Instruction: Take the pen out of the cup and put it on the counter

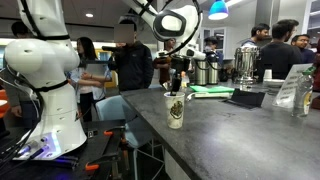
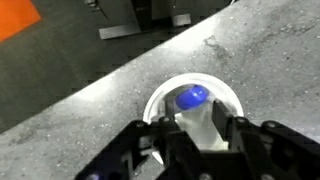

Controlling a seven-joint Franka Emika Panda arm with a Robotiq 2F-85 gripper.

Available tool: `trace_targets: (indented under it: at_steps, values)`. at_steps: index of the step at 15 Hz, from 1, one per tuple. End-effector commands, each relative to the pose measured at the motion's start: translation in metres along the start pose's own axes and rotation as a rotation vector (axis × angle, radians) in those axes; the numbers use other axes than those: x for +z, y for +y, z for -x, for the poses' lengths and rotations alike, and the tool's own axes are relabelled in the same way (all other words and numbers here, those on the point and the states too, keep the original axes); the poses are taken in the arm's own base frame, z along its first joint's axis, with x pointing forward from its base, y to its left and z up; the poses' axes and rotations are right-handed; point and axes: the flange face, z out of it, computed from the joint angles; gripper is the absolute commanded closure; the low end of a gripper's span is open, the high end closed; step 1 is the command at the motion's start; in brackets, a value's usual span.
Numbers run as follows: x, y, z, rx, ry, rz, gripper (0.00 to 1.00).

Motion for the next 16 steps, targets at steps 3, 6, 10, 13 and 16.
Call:
trace_targets:
  at_steps: [3, 6, 10, 13, 16]
  values:
    - [0.006, 0.006, -0.009, 0.034, -0.022, -0.008, 0.60]
    - [0.010, 0.007, -0.016, 0.038, -0.046, -0.016, 0.62]
    - [0.013, 0.004, -0.024, 0.039, -0.058, -0.017, 0.63]
    - [0.013, 0.002, -0.030, 0.042, -0.067, -0.022, 0.68]
    - [0.010, 0.002, -0.034, 0.046, -0.081, -0.021, 0.80]
